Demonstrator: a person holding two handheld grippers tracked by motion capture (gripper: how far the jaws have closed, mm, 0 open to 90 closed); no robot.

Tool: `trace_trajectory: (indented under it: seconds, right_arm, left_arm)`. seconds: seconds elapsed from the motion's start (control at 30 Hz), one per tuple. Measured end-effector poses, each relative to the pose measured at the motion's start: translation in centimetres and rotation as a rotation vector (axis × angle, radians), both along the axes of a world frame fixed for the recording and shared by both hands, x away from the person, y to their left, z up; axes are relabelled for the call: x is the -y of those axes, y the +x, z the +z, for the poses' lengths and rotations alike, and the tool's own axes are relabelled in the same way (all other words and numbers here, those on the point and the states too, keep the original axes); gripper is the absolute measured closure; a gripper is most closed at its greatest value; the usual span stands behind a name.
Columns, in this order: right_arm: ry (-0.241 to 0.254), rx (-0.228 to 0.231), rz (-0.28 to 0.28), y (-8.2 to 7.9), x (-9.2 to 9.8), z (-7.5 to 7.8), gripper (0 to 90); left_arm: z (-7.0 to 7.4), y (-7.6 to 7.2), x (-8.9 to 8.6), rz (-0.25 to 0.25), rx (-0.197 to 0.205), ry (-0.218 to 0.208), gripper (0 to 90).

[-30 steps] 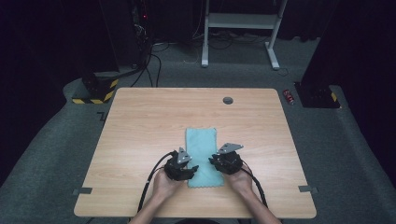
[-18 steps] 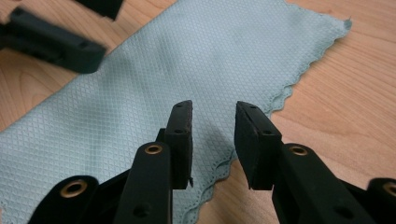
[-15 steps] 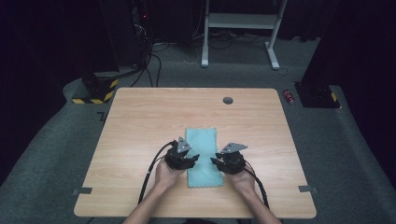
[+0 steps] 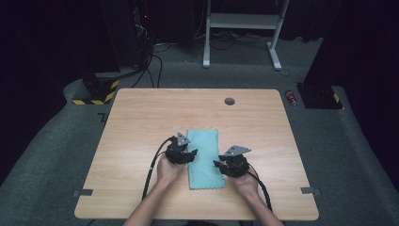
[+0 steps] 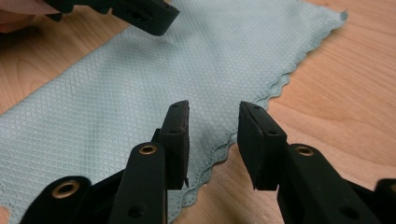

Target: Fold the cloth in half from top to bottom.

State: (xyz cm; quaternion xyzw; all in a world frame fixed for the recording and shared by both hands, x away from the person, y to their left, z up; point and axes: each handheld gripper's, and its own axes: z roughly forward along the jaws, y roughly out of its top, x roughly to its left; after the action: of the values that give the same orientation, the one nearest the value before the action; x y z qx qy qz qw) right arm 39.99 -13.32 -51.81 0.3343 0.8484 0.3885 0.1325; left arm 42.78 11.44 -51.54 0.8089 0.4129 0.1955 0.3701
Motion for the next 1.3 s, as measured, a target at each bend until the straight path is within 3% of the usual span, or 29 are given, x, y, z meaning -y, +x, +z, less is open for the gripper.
trace_trajectory:
  seconds: [0.2,0.33,0.4,0.43,0.53,0.63,0.73,0.83,0.93,1.03,1.13,1.2,1.3]
  right_arm:
    - [0.013,-0.005,-0.017,0.5,0.7,0.5,63.2]
    - [0.043,0.0,-0.046,1.3,1.3,0.8,60.6]
    - [0.07,-0.002,-0.056,1.7,1.7,0.8,58.3]
    - [0.066,-0.011,-0.065,2.1,2.0,0.8,57.7]
    - [0.084,-0.03,-0.096,2.7,2.4,1.3,57.9]
    - [0.097,-0.044,-0.112,3.3,2.5,1.8,58.4]
    - [0.105,-0.061,-0.121,4.4,2.6,2.0,58.4]
    - [0.097,-0.067,-0.138,5.2,2.4,2.0,58.3]
    - [0.094,-0.07,-0.145,6.0,2.3,2.1,58.5]
    - [0.092,-0.074,-0.152,6.7,2.2,2.4,62.5]
    - [0.074,-0.068,-0.147,7.1,2.0,2.8,63.1]
    - [0.085,-0.048,-0.156,7.3,2.0,3.0,63.5]
    - [0.077,-0.066,-0.161,7.9,1.8,2.9,63.4]
  left_arm:
    - [0.3,0.7,-1.4,0.096,0.007,-0.047,45.9]
    - [0.2,1.6,-2.8,0.143,-0.01,-0.139,48.6]
    - [0.4,2.2,-3.0,0.141,-0.044,-0.113,47.1]
    - [0.5,2.4,-3.1,0.143,-0.04,-0.103,46.6]
    - [1.1,3.1,-3.5,0.15,-0.057,-0.129,44.1]
    - [1.3,3.4,-3.8,0.16,-0.039,-0.166,43.4]
    - [1.1,4.3,-3.8,0.152,-0.091,-0.146,40.8]
    - [1.1,4.7,-3.8,0.169,-0.062,-0.164,41.2]
    - [0.7,5.0,-4.2,0.179,-0.083,-0.184,40.8]
    - [0.6,5.1,-4.3,0.179,-0.083,-0.164,41.7]
    - [1.0,4.9,-4.1,0.173,-0.046,-0.161,42.8]
    - [1.3,5.4,-4.0,0.155,-0.08,-0.15,41.9]
    - [1.6,6.0,-3.7,0.152,-0.076,-0.158,42.3]
